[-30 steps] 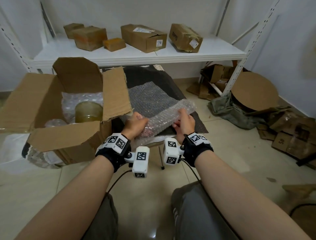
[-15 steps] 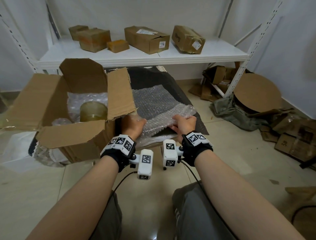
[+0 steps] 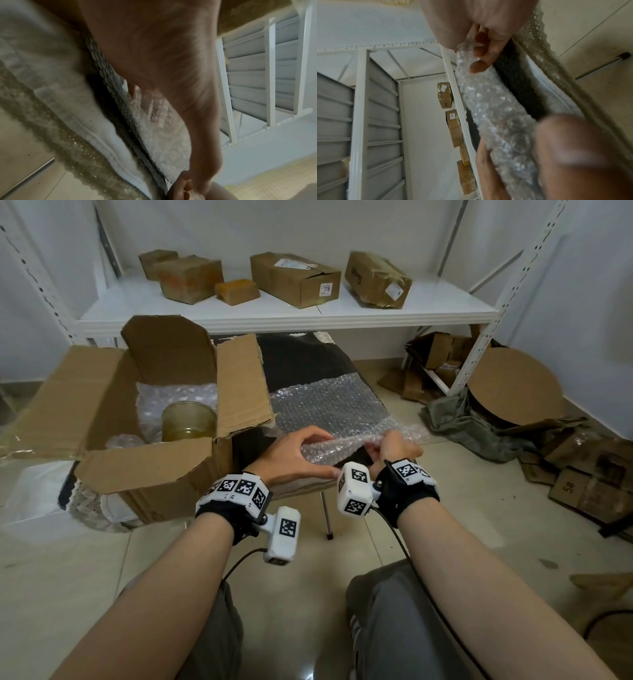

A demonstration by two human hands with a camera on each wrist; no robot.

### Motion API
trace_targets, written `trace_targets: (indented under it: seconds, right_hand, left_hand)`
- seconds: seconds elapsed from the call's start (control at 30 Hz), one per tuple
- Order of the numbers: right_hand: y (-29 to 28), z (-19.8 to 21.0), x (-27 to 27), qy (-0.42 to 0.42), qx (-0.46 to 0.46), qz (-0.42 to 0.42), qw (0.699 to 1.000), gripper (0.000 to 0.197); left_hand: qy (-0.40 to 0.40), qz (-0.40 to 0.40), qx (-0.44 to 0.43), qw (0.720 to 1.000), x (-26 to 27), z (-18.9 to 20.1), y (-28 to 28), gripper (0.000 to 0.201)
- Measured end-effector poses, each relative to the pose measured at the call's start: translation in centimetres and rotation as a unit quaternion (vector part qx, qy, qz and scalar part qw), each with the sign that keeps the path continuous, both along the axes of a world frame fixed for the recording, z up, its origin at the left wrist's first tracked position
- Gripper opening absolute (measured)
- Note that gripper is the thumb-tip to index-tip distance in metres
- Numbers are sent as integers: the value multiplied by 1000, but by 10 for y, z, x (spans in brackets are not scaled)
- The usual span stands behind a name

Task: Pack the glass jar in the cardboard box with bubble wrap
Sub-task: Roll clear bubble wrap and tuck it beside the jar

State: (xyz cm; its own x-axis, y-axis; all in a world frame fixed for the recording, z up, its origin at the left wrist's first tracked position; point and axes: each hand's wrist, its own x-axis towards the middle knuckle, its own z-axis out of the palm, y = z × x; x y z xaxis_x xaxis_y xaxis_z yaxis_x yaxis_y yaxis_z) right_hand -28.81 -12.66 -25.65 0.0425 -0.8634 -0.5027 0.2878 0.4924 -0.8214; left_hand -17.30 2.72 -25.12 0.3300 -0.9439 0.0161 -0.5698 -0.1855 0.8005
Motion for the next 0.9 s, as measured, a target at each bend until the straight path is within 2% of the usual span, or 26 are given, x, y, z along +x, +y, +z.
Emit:
trace_targets:
  seconds: [0.1, 0.2, 0.3, 0.33, 0.4, 0.47, 0.5, 0.57, 0.67, 0.73, 0.8, 0.83, 0.9]
  right_hand:
    - [2, 4, -2, -20, 8, -5, 1000, 49]
    - [4, 7, -4, -32, 8, -5, 999, 44]
    - [3, 7, -5, -63, 3, 2, 998, 38]
    - [3, 7, -4, -74, 2, 8, 997, 39]
    - [3, 6, -1, -91, 4, 28, 995, 59]
    - [5, 8, 1, -93, -4, 60, 994, 77]
    - [5, 8, 2, -82, -10, 82, 993, 77]
    - [8, 10, 5, -48, -19, 128, 990, 64]
    - [9, 11, 8, 2, -28, 179, 983, 50]
    - [10, 12, 7, 44, -32, 212, 976, 46]
    - [11, 12, 6, 61, -31, 255, 965, 44]
    - [11, 13, 5, 53, -29, 277, 959, 44]
    - [13, 13, 7, 10, -28, 301, 953, 42]
  left_hand:
    - [5, -4, -18, 1000, 0, -2, -1, 69]
    - [9, 57, -76, 995, 2, -1, -2, 58]
    - [36, 125, -112, 985, 5, -3, -5, 33]
    - [55, 154, -109, 980, 7, -5, -7, 25]
    - [116, 201, -100, 968, 7, -5, -11, 25]
    - [176, 230, -107, 951, 8, -5, -14, 21]
    - [198, 244, -109, 943, 7, -4, -15, 15]
    - [274, 273, -112, 916, 8, -6, -16, 1]
    - [401, 310, -114, 855, 7, -2, -18, 11]
    - [478, 297, -151, 812, 4, 6, -19, 6]
    - [524, 288, -200, 776, 1, 13, -19, 23]
    - [528, 287, -211, 771, -1, 15, -19, 27]
    - [512, 291, -198, 784, -3, 18, -19, 25]
